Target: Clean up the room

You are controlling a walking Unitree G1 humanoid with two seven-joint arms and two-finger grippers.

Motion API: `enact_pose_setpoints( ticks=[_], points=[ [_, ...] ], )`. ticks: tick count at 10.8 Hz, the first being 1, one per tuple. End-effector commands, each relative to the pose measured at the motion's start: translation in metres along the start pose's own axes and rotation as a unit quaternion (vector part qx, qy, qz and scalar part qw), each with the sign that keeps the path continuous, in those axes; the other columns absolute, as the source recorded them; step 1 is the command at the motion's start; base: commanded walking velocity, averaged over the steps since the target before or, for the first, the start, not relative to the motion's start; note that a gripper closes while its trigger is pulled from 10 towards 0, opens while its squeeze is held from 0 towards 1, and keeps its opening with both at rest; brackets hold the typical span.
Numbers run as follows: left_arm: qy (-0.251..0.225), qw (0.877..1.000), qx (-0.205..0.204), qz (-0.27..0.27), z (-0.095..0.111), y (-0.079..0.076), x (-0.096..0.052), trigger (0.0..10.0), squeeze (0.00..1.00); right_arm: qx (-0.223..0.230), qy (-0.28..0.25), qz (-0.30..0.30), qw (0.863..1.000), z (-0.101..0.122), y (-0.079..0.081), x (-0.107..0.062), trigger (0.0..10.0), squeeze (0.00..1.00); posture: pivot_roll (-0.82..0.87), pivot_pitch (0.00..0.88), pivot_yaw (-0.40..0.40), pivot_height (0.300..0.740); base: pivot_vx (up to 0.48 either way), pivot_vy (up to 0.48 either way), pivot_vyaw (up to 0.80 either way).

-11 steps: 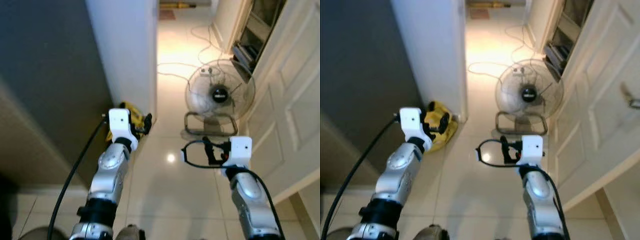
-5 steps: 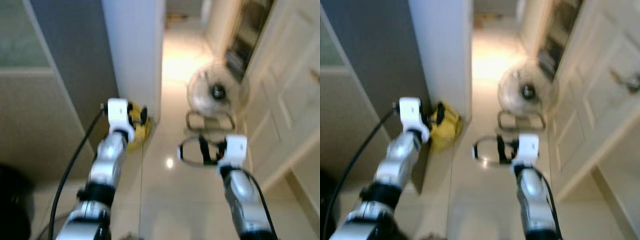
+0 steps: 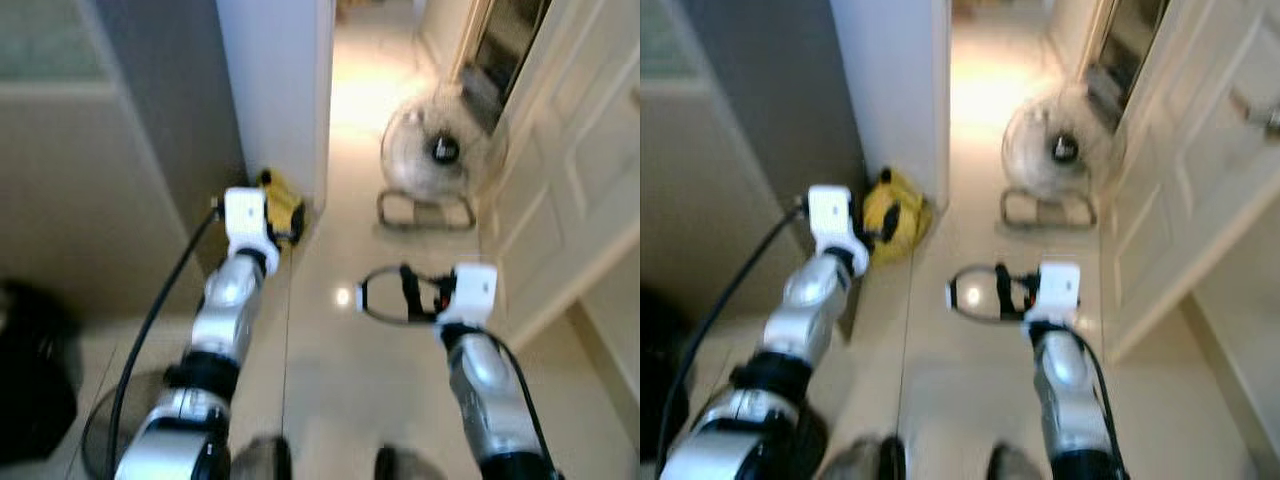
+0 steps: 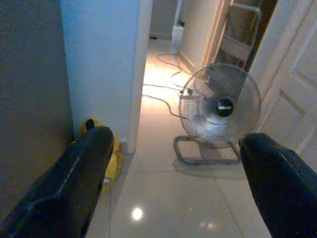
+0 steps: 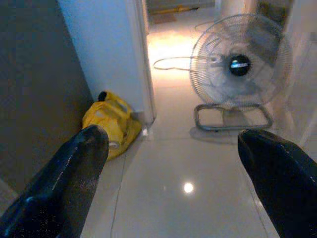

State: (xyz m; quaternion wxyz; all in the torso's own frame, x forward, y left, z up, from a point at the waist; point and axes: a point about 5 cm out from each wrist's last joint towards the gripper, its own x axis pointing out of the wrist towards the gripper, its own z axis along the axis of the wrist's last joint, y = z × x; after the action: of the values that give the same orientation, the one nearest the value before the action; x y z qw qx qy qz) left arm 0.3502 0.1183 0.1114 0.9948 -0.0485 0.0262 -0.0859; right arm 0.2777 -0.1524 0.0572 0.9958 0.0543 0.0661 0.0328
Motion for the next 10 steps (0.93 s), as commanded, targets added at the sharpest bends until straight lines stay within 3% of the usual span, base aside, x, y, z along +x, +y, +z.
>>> enact_pose_setpoints(
  ticks=[1, 5, 9, 10],
  points=[
    [-0.009, 1.000, 0.003, 0.002, 0.004, 0.001, 0.002, 10.0, 0.00, 0.010, -0.002, -0.001, 1.000, -0.001, 0.000, 0.000, 10.0, 0.00, -0.04, 0.000, 0.017, 0.740, -0.322, 0.000, 0.00],
    [-0.019, 1.000, 0.005, -0.005, 0.003, -0.001, -0.001, 10.0, 0.00, 0.005, 0.003, 0.008, 1.000, -0.003, 0.003, 0.000, 10.0, 0.00, -0.04, 0.000, 0.017, 0.740, 0.000, 0.000, 0.63],
    [0.001, 1.000, 0.008, 0.028, -0.022, 0.016, -0.032, 10.0, 0.00, 0.004, -0.005, 0.006, 1.000, -0.004, 0.000, -0.004, 10.0, 0.00, -0.02, 0.000, 0.028, 0.740, 0.000, 0.000, 0.60],
    [0.003, 0.999, -0.003, 0.044, -0.025, 0.017, -0.035, 10.0, 0.00, 0.000, -0.008, 0.008, 1.000, -0.003, -0.001, -0.002, 10.0, 0.00, -0.02, 0.000, 0.025, 0.740, 0.000, -0.480, 0.60]
  ],
)
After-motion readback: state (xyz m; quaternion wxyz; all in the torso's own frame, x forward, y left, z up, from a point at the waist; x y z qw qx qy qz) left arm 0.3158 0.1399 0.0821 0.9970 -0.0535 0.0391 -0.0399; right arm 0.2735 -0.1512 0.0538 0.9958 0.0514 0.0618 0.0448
